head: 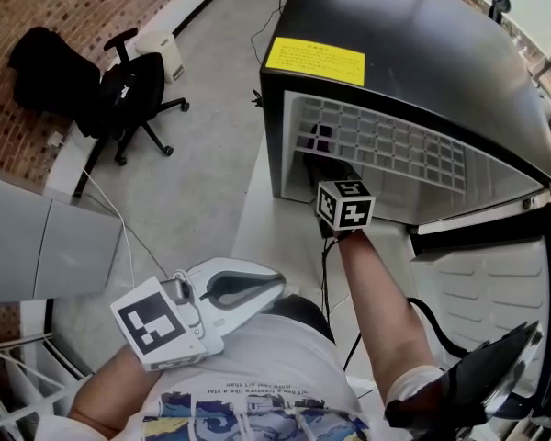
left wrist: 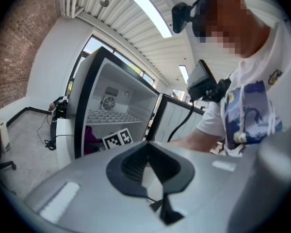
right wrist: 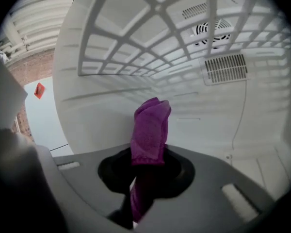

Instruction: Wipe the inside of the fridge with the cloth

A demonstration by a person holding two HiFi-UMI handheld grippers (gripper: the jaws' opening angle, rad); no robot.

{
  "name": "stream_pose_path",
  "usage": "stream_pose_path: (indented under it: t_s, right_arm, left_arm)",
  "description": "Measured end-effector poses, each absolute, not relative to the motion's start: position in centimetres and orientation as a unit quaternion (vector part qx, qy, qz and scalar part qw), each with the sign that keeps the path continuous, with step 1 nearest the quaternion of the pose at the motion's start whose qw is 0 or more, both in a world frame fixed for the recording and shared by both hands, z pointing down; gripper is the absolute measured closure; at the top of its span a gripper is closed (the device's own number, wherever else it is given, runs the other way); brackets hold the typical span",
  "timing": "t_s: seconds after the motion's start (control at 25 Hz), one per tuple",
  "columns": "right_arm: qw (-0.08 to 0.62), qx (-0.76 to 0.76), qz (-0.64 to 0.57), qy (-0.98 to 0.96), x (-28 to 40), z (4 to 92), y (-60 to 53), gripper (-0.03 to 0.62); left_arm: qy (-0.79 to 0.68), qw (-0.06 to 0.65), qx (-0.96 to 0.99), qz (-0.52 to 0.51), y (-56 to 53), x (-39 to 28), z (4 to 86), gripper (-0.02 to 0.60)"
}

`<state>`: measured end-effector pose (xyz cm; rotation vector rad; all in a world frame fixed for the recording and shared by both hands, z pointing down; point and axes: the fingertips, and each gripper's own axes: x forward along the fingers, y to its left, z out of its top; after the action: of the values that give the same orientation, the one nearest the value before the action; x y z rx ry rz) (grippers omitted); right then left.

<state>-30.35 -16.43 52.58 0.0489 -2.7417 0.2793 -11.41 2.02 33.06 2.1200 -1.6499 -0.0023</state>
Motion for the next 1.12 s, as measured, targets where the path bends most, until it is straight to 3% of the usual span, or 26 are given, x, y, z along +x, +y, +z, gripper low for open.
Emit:
stream_pose_path:
  t_s: [0.64, 1.12]
  right_arm:
    - [0.171, 0.259, 0.032, -0.950, -16.5, 48.8, -29.5, 0.540]
    - [0.254, 0.339, -0.010, -0.906, -14.4, 52.4, -34.5, 0.540]
  left_arm:
    - [-0.527, 0.211, 0.823, 0.006, 1.4, -7.1, 32.6, 0.574]
    - [-0.526, 0.212, 0.823, 0.012, -1.1, -7.7, 32.7, 0.574]
